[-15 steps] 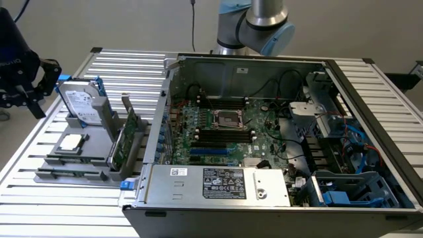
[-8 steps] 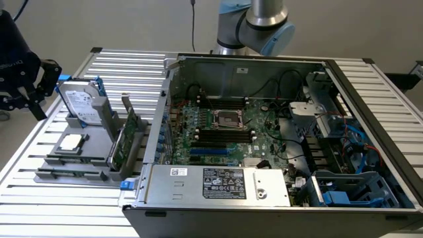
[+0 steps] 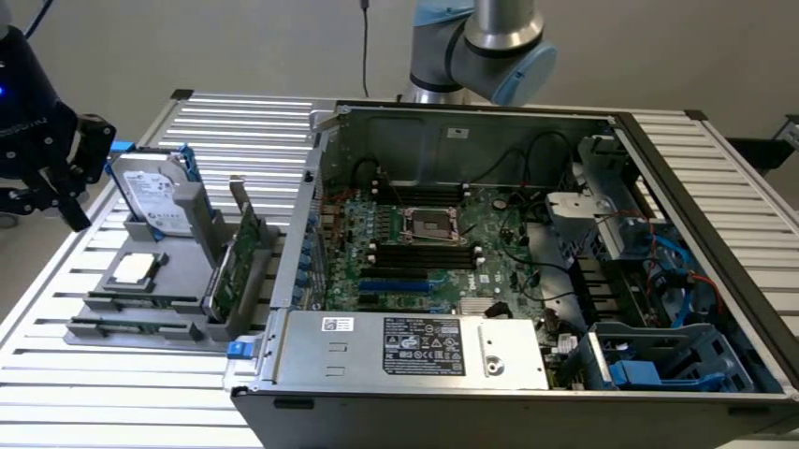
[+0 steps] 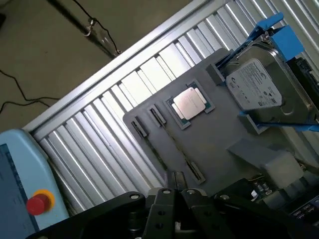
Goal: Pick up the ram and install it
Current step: 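Pick up the ram and move it above insertion slot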
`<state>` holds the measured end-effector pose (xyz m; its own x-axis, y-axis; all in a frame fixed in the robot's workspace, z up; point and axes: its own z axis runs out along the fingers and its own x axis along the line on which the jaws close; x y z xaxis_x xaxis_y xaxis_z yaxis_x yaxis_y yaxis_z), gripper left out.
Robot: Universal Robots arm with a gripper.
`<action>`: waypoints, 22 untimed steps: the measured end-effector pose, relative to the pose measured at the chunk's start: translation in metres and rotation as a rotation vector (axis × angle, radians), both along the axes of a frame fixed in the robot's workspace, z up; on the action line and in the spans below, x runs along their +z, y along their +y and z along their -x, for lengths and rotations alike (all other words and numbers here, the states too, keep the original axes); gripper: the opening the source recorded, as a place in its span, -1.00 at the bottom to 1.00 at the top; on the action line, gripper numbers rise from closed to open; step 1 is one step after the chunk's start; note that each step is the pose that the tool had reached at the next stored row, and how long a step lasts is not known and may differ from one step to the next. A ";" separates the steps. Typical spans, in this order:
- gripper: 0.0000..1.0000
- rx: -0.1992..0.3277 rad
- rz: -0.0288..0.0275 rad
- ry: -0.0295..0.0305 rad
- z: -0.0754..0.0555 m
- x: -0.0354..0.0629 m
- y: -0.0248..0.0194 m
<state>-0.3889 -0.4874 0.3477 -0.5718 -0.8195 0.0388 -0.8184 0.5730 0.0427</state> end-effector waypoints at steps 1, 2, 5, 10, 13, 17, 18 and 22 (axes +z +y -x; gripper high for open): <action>-0.79 0.018 0.0001 -0.0001 0.000 -0.0006 0.0000; -0.79 0.036 0.0001 -0.0004 0.000 -0.0012 0.0000; -0.79 0.090 0.0001 -0.0011 0.000 -0.0032 0.0000; -0.79 0.181 0.0001 -0.0021 0.000 -0.0064 0.0000; -0.79 0.237 0.0000 -0.0030 0.000 -0.0084 0.0000; -0.79 0.309 0.0007 -0.0083 0.000 -0.0109 0.0000; -0.79 0.328 0.0011 -0.0112 0.000 -0.0115 0.0000; -0.79 0.400 0.0026 -0.0232 0.000 -0.0139 0.0000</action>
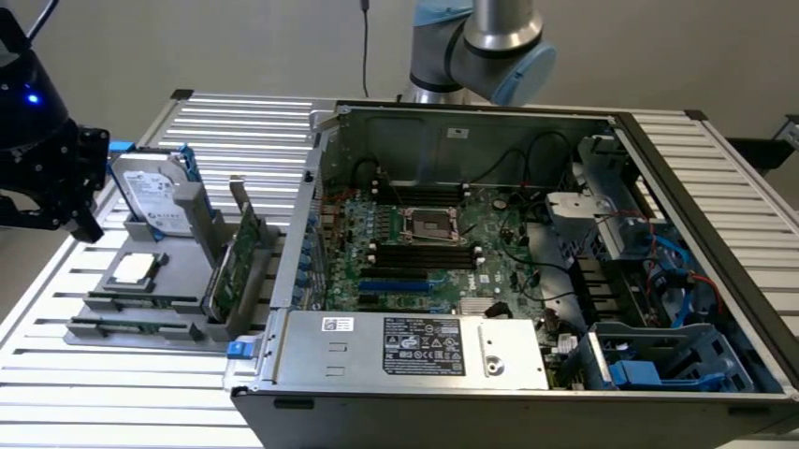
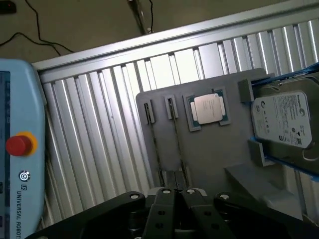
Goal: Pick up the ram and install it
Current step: 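Pick up the ram and move it above insertion slot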
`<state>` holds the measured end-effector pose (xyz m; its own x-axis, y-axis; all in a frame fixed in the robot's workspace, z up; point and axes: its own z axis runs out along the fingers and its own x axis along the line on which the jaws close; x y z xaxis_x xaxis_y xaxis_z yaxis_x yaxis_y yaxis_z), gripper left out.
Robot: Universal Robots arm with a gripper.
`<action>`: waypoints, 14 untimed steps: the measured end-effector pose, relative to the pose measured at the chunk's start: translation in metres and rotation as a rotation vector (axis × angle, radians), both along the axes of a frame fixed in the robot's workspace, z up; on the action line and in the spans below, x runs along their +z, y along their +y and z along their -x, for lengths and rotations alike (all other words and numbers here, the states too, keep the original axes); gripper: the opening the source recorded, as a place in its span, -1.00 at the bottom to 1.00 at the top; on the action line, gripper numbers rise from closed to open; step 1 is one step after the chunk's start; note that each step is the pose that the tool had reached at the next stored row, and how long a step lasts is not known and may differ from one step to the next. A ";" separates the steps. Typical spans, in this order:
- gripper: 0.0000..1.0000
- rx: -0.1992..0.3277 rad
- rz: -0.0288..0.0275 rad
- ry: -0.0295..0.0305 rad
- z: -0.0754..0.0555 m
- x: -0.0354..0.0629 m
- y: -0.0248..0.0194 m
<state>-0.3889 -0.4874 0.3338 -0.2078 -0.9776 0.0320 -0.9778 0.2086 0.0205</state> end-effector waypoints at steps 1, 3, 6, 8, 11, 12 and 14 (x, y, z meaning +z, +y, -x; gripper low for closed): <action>-0.79 0.018 0.0000 -0.0028 0.000 -0.0006 0.0000; -0.79 0.054 -0.0002 -0.0074 0.000 -0.0020 0.0000; -0.79 0.108 -0.0027 -0.0108 0.000 -0.0051 0.0000; -0.79 0.137 -0.0058 -0.0111 0.000 -0.0079 0.0000; -0.79 0.142 -0.0081 -0.0109 0.001 -0.0093 0.0000; -0.79 0.142 -0.0081 -0.0109 0.001 -0.0093 -0.0001; -0.66 0.142 -0.0082 -0.0110 0.001 -0.0095 -0.0003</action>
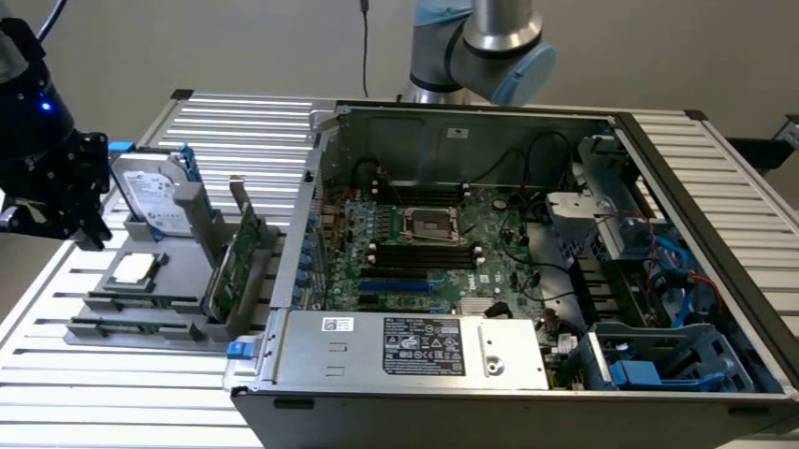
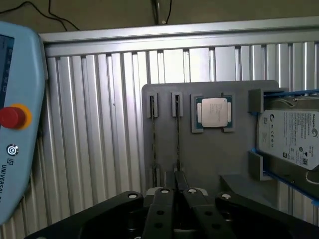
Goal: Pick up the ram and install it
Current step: 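Pick up the ram and move it above insertion slot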
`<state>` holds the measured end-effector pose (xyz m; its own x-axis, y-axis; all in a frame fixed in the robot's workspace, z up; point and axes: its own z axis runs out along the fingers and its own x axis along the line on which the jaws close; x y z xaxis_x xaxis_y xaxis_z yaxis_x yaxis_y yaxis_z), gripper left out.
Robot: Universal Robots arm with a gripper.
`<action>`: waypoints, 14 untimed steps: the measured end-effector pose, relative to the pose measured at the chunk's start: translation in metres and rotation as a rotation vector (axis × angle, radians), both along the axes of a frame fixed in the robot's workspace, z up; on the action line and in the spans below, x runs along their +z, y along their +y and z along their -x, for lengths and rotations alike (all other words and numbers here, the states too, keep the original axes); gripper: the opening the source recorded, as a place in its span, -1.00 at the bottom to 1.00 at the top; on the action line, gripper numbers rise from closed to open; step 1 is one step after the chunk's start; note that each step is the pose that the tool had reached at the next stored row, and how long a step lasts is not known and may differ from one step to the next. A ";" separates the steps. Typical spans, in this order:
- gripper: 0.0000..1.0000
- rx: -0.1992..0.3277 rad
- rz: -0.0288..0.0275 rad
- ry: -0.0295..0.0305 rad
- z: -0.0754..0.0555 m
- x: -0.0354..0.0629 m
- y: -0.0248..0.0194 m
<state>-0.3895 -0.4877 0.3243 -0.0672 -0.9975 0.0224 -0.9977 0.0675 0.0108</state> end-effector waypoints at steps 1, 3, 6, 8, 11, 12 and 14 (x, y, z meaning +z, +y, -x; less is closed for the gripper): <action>-0.52 0.000 -0.0001 -0.0001 0.000 -0.0005 -0.0001; -0.52 0.000 0.0000 0.0000 0.000 -0.0036 -0.0007; -0.39 0.001 -0.0001 -0.0001 0.000 -0.0092 -0.0022; -0.39 0.001 0.0000 0.0001 0.000 -0.0127 -0.0031; -0.39 0.002 0.0000 0.0000 0.000 -0.0182 -0.0046; -0.39 0.002 0.0001 0.0001 0.000 -0.0199 -0.0050; -0.39 0.004 0.0001 0.0001 0.000 -0.0235 -0.0058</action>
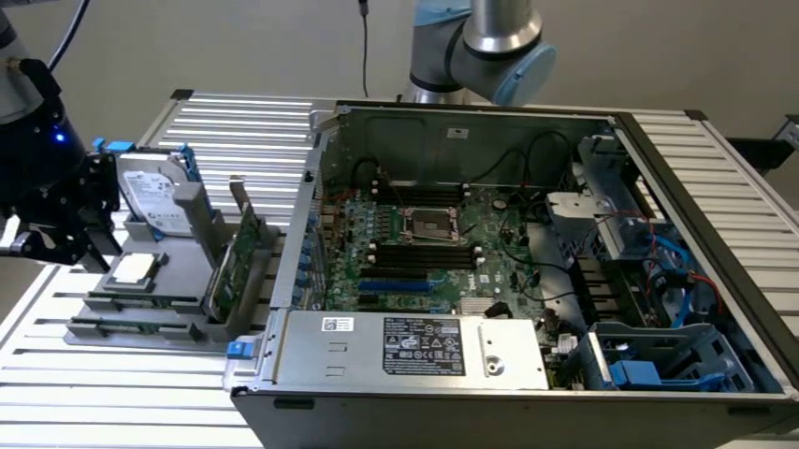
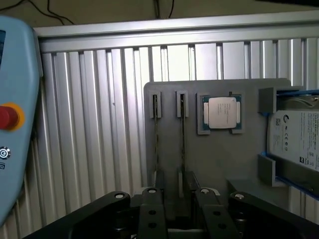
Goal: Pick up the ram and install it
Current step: 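Pick up the ram and move it above insertion slot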
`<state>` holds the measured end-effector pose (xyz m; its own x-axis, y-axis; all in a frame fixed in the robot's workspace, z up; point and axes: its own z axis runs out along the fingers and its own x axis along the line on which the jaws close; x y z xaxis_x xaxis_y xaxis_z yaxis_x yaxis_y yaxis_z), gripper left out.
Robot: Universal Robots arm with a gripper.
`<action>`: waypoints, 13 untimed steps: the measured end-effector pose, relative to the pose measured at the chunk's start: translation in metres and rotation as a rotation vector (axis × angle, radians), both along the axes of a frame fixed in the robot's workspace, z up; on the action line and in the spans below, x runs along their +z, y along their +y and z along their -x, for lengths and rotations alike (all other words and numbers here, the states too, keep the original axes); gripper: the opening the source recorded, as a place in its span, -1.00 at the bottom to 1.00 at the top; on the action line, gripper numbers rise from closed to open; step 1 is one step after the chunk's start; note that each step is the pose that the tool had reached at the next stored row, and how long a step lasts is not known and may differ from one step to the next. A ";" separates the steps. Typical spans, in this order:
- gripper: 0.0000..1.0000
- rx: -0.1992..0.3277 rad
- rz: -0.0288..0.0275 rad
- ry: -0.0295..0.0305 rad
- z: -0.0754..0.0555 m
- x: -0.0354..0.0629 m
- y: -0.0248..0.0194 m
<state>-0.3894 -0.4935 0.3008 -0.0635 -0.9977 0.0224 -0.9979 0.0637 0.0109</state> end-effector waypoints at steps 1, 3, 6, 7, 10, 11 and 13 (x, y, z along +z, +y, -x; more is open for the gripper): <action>-0.39 0.001 0.0000 0.0000 0.000 -0.0020 -0.0003; -0.39 0.005 -0.0001 -0.0001 0.000 -0.0056 -0.0008; -0.39 0.012 0.0000 0.0000 0.000 -0.0110 -0.0014; -0.39 0.016 0.0000 0.0000 0.000 -0.0128 -0.0015; -0.39 0.030 -0.0001 -0.0001 0.000 -0.0183 -0.0019; -0.39 0.034 -0.0001 -0.0001 0.000 -0.0201 -0.0020; -0.39 0.037 0.0000 0.0000 0.000 -0.0237 -0.0029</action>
